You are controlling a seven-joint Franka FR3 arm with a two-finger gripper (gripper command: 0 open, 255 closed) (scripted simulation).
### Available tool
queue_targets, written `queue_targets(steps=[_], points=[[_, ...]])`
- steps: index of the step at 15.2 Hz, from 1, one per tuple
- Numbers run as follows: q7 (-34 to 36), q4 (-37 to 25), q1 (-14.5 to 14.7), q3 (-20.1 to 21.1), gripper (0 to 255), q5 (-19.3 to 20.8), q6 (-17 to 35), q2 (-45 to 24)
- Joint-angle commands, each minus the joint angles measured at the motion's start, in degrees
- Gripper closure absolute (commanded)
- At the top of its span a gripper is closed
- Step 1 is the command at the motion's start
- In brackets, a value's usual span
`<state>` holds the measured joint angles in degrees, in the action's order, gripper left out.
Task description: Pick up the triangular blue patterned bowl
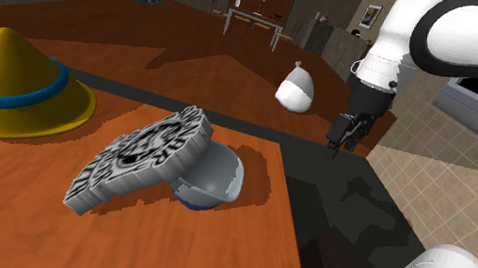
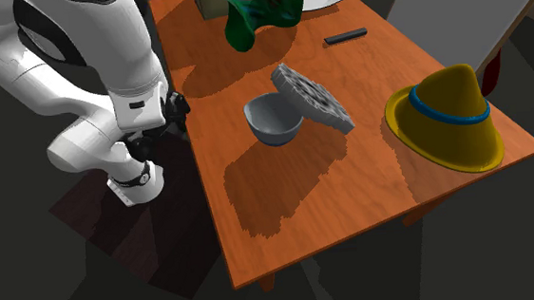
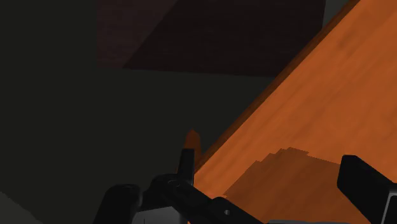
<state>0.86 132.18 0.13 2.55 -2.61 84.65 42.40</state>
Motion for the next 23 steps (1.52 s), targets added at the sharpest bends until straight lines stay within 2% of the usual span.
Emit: queue_targets(steps=[1,12,19,23], points=[[0.0,0.0,0.0,0.0,0,0.0,0.0,0.0],[14.41,-6.22,2.05,9.15,0,-9.13,10.02,-16.42],[22.67,-14.06,3.04,13.74,0,-11.52,15.32,-28.81],[22.23,-11.3,3.15,13.94,0,-11.66,18.36,-29.12]])
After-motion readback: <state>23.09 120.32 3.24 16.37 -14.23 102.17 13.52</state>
